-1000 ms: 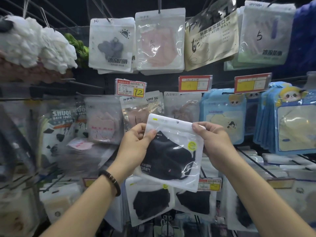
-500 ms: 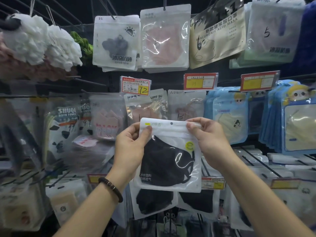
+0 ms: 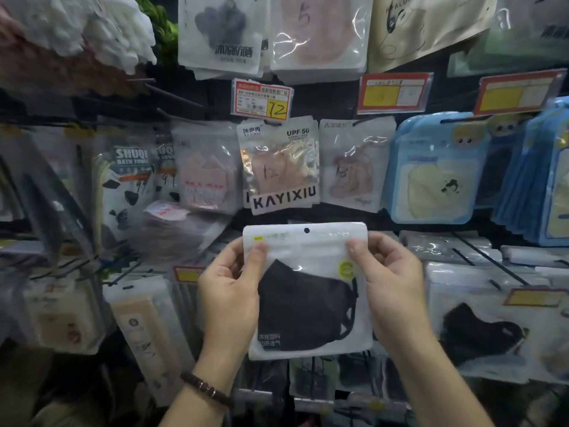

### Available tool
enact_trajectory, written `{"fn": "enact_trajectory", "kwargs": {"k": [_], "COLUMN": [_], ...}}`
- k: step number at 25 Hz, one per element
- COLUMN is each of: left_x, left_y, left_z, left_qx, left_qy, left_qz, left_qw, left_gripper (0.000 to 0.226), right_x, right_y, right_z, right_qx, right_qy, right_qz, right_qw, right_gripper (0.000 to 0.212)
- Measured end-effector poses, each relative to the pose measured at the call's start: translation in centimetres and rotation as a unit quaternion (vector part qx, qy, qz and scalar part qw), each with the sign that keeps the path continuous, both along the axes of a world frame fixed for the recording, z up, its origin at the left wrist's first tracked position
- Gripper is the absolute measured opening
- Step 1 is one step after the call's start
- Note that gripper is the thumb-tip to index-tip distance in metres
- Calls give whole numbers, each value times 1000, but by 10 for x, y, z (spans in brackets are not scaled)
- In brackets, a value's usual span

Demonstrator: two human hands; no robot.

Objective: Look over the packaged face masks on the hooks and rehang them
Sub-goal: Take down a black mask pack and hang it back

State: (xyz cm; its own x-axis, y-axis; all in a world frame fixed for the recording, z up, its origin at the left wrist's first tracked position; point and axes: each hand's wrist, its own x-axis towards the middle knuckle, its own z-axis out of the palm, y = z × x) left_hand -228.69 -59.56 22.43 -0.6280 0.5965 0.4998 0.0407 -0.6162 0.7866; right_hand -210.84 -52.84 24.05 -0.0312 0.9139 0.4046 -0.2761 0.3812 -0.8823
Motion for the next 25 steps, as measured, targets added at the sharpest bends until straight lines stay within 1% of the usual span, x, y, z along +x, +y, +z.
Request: {"fn": "enact_trajectory", "kwargs": {"k": [2, 5, 9, 11, 14, 17, 21, 25], "left_x": [-1, -5, -10, -13, -21, -24, -30, -32], "left_y": [-12, -21, -11, -3, 7, 14, 24, 31], "left_z": [-28, -72, -101, -106, -110, -102, -92, -92], "left_qx": [-22, -56, -99, -112, -117, -119, -118, -147], "left_qy": [-14, -54, -74, -71, -72, -62, -45, -12], "left_qz": [28, 71, 102, 113, 111, 113, 155, 192], "left_qw": [999, 994, 987, 985, 984, 985, 980, 970], "left_gripper": [16, 15, 6, 6, 9, 14, 27, 25], "right_x": [-4, -13, -23, -28, -34, -38, -44, -53], "right_y": [-7, -12, -3, 2, 8, 12, 17, 27], "right_z": [-30, -70, -102, -110, -114, -108, -96, -98], "right_qx": [-11, -32, -75, -89, -84, -76, -48, -62], "right_qy": [7, -8, -20, -27, -48, -40, -41, -42], "right_qz": [3, 18, 14, 0, -18, -30, -37, -63], "right_qw": [1000, 999, 997, 996, 995, 996, 997, 995], "right_gripper": [10, 10, 12, 13, 11, 11, 10, 11]}}
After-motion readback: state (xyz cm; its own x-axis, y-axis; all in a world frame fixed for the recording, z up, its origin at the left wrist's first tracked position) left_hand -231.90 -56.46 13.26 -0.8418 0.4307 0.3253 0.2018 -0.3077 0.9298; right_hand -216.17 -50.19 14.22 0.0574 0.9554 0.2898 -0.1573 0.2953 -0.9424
